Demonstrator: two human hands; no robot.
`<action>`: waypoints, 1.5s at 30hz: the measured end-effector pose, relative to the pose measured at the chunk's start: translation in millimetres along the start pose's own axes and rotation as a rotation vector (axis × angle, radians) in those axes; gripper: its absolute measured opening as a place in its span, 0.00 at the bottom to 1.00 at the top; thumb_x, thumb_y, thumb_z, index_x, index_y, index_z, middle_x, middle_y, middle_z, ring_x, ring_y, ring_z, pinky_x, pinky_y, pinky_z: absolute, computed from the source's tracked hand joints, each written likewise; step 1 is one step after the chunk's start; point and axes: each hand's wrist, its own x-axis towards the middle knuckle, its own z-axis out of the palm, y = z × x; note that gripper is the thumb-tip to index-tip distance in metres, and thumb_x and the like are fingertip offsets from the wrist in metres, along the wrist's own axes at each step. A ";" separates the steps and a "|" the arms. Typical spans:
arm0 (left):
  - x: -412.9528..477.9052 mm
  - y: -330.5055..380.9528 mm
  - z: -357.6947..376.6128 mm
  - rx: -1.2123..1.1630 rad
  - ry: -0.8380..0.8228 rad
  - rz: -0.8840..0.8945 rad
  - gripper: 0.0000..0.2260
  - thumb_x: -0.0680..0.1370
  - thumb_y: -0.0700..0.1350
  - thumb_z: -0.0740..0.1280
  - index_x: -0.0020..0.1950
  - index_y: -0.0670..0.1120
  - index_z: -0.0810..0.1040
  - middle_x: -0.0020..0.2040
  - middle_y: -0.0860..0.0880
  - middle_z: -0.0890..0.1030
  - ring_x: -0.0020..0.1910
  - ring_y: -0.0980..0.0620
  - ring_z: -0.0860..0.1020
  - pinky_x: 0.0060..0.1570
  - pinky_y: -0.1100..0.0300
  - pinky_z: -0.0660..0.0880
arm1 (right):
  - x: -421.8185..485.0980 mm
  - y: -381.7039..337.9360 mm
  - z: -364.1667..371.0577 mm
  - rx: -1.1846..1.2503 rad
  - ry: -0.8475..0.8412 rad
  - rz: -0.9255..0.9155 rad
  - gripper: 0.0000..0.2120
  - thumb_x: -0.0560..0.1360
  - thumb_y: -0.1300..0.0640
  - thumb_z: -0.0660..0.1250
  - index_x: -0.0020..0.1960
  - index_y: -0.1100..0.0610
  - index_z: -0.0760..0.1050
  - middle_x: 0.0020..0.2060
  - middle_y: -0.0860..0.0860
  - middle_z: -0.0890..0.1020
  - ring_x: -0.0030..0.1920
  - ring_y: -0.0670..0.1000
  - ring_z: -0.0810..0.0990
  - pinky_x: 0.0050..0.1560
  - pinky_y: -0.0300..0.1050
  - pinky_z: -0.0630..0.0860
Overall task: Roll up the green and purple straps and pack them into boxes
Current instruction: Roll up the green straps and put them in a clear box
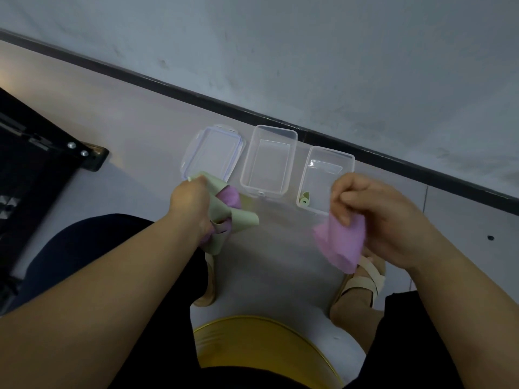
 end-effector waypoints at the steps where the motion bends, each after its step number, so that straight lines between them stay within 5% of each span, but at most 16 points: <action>1: 1.3 -0.6 0.7 -0.022 -0.004 0.002 0.07 0.73 0.40 0.57 0.40 0.37 0.71 0.35 0.37 0.79 0.32 0.37 0.78 0.36 0.47 0.74 | 0.9 4.3 2.1 -0.133 -0.008 0.060 0.02 0.65 0.58 0.69 0.35 0.52 0.78 0.26 0.49 0.74 0.29 0.45 0.72 0.32 0.35 0.72; 4: 4.5 0.0 1.8 -0.037 0.055 0.020 0.06 0.77 0.43 0.62 0.46 0.40 0.72 0.43 0.41 0.77 0.46 0.41 0.78 0.54 0.41 0.75 | 3.9 17.9 12.6 -0.470 -0.127 0.296 0.03 0.75 0.62 0.64 0.48 0.57 0.77 0.38 0.51 0.80 0.37 0.48 0.79 0.41 0.36 0.77; 9: 2.7 -1.3 5.5 -0.084 -0.069 -0.054 0.09 0.80 0.45 0.61 0.58 0.44 0.71 0.41 0.44 0.74 0.37 0.48 0.75 0.33 0.53 0.73 | 12.9 43.2 10.2 -0.980 -0.167 0.423 0.19 0.75 0.50 0.65 0.65 0.49 0.68 0.62 0.44 0.73 0.51 0.43 0.75 0.53 0.37 0.72; 12: -0.3 -0.5 6.0 -0.105 -0.221 -0.109 0.15 0.80 0.46 0.60 0.64 0.40 0.71 0.48 0.42 0.77 0.43 0.45 0.77 0.36 0.51 0.76 | 18.8 44.5 14.4 -0.825 -0.002 0.378 0.21 0.74 0.48 0.66 0.66 0.49 0.66 0.56 0.40 0.71 0.52 0.42 0.72 0.52 0.34 0.69; 15: -6.0 2.0 9.5 -0.141 -0.357 -0.133 0.17 0.80 0.46 0.59 0.66 0.39 0.70 0.57 0.39 0.77 0.50 0.43 0.78 0.34 0.51 0.81 | 22.9 44.1 20.2 -0.617 -0.074 0.320 0.08 0.75 0.51 0.66 0.51 0.40 0.71 0.47 0.35 0.77 0.50 0.40 0.77 0.50 0.29 0.72; 18: -11.7 5.4 9.7 -0.175 -0.472 -0.138 0.17 0.81 0.46 0.58 0.66 0.39 0.71 0.54 0.41 0.79 0.46 0.45 0.80 0.32 0.54 0.80 | 24.0 49.9 21.9 -0.494 -0.047 0.305 0.06 0.75 0.48 0.65 0.50 0.39 0.74 0.50 0.38 0.80 0.52 0.40 0.79 0.55 0.34 0.75; 21: -17.7 6.6 10.3 -0.180 -0.547 -0.177 0.15 0.80 0.47 0.57 0.60 0.39 0.75 0.49 0.41 0.80 0.45 0.45 0.80 0.43 0.52 0.79 | 27.6 50.4 17.5 -0.444 0.123 0.330 0.08 0.74 0.46 0.64 0.50 0.46 0.76 0.50 0.47 0.81 0.52 0.48 0.79 0.58 0.45 0.76; 24: -15.0 3.0 12.9 -0.122 -0.410 -0.102 0.09 0.79 0.45 0.60 0.50 0.41 0.77 0.42 0.43 0.80 0.39 0.47 0.79 0.37 0.56 0.77 | 28.4 47.1 15.0 -0.412 0.200 0.288 0.07 0.73 0.48 0.66 0.41 0.51 0.77 0.42 0.49 0.81 0.46 0.50 0.79 0.54 0.46 0.75; 28: -10.7 -4.0 13.3 0.074 -0.232 -0.074 0.05 0.79 0.45 0.60 0.47 0.46 0.74 0.38 0.46 0.75 0.34 0.49 0.75 0.31 0.57 0.74 | 30.0 44.4 14.0 -0.193 0.314 0.237 0.11 0.74 0.55 0.66 0.33 0.54 0.70 0.32 0.53 0.72 0.35 0.51 0.70 0.36 0.44 0.66; 31: -9.0 -7.1 11.7 0.113 -0.228 -0.106 0.07 0.80 0.42 0.59 0.43 0.45 0.72 0.38 0.46 0.74 0.34 0.48 0.76 0.37 0.53 0.74 | 33.1 39.5 12.0 0.000 0.408 0.202 0.11 0.75 0.60 0.63 0.34 0.55 0.69 0.32 0.53 0.72 0.34 0.50 0.70 0.35 0.43 0.65; 35: -7.6 -9.4 10.8 0.109 -0.314 -0.162 0.07 0.81 0.39 0.57 0.46 0.41 0.73 0.41 0.43 0.77 0.31 0.48 0.80 0.30 0.55 0.78 | 35.6 36.1 10.9 0.196 0.466 0.162 0.10 0.75 0.64 0.59 0.36 0.57 0.69 0.32 0.51 0.75 0.33 0.48 0.74 0.34 0.42 0.69; 40: -8.5 -9.3 8.1 0.223 -0.437 -0.348 0.16 0.78 0.55 0.61 0.48 0.42 0.75 0.43 0.43 0.80 0.39 0.43 0.80 0.40 0.50 0.76 | 33.7 35.9 9.4 0.366 0.422 0.126 0.08 0.75 0.65 0.56 0.40 0.57 0.71 0.35 0.52 0.78 0.35 0.49 0.77 0.33 0.40 0.75; 45: -10.5 -7.7 12.6 -0.045 -0.499 -0.285 0.12 0.81 0.50 0.57 0.50 0.43 0.76 0.38 0.44 0.83 0.30 0.48 0.83 0.30 0.53 0.81 | 35.6 36.2 6.4 0.426 0.371 0.195 0.10 0.74 0.65 0.54 0.48 0.62 0.73 0.41 0.59 0.76 0.39 0.54 0.76 0.40 0.46 0.77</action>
